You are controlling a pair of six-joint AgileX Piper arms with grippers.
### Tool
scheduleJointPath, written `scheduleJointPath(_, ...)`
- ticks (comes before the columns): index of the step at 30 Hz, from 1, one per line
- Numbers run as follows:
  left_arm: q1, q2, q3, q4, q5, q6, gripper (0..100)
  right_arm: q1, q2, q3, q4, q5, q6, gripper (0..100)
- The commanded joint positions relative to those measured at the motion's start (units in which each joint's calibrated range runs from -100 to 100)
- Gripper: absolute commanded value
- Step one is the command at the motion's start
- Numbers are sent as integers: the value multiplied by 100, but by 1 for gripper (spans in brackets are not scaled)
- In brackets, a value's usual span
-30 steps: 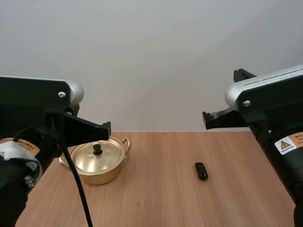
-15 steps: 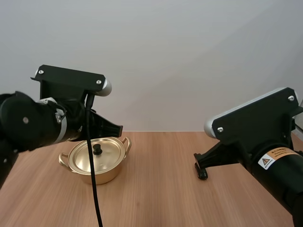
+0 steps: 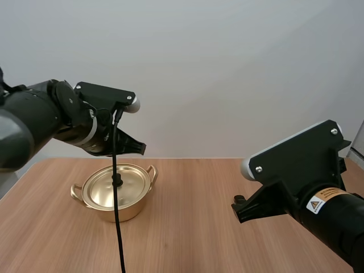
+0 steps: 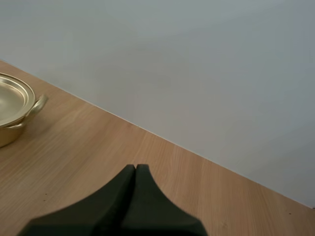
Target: Open the pot, put the car inside, and close it
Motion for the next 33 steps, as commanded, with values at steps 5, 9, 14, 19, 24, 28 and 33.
scheduleJointPath(5, 2, 477, -241, 201, 752, 7, 10, 2, 2, 6, 4, 3, 8, 0)
scheduleJointPath(9, 2, 884, -545, 201, 1392, 7, 34, 2, 2, 6, 4, 3, 8, 0)
scheduleJointPath(14, 2, 1286, -828, 201, 1797, -2, 71, 2, -21, 6, 22, 7, 8, 0)
scheduleJointPath(19, 2, 1675, -890, 332, 1918, -28, 93, 2, -21, 6, 35, 7, 8, 0)
scheduleJointPath(24, 2, 2041, -890, 694, 1691, -223, 92, 2, -21, 6, 47, 7, 8, 0)
scheduleJointPath(28, 2, 2285, -890, 862, 1570, -248, 92, 2, -21, 6, 47, 7, 8, 0)
scheduleJointPath(33, 2, 2468, -890, 862, 1266, -248, 92, 2, -21, 6, 47, 7, 8, 0)
